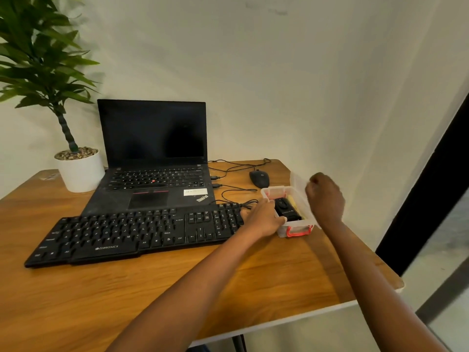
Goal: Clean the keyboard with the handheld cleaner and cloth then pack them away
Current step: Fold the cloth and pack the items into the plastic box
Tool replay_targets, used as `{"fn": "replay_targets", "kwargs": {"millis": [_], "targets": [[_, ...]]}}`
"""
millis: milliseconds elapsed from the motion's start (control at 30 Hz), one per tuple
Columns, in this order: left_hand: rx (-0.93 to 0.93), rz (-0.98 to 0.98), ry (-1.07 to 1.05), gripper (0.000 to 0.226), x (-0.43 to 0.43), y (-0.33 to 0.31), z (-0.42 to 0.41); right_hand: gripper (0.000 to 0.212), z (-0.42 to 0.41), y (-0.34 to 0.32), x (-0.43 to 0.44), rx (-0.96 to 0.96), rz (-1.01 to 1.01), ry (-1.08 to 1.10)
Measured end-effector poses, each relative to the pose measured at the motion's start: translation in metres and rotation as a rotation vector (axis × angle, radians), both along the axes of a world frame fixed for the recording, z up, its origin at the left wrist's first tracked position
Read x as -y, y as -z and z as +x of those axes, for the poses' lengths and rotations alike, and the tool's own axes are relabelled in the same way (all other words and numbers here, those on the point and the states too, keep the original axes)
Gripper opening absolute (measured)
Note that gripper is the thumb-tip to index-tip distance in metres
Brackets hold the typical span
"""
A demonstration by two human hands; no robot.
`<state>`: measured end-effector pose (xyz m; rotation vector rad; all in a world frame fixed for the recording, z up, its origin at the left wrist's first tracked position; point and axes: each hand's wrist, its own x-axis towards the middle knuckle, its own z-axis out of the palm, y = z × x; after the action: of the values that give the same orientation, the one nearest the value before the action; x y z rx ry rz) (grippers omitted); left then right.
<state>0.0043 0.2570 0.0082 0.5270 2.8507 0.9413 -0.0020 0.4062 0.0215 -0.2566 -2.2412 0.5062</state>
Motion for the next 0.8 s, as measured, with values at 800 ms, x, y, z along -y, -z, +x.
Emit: {"fn": "replay_targets", "kwargs": {"millis": [800], "targets": [[0.001, 0.211, -0.041, 0.039, -0.001, 0.008, -0.010, 0.026, 0.035, 0.032, 0.023, 0.171, -0.272, -0.463]]}}
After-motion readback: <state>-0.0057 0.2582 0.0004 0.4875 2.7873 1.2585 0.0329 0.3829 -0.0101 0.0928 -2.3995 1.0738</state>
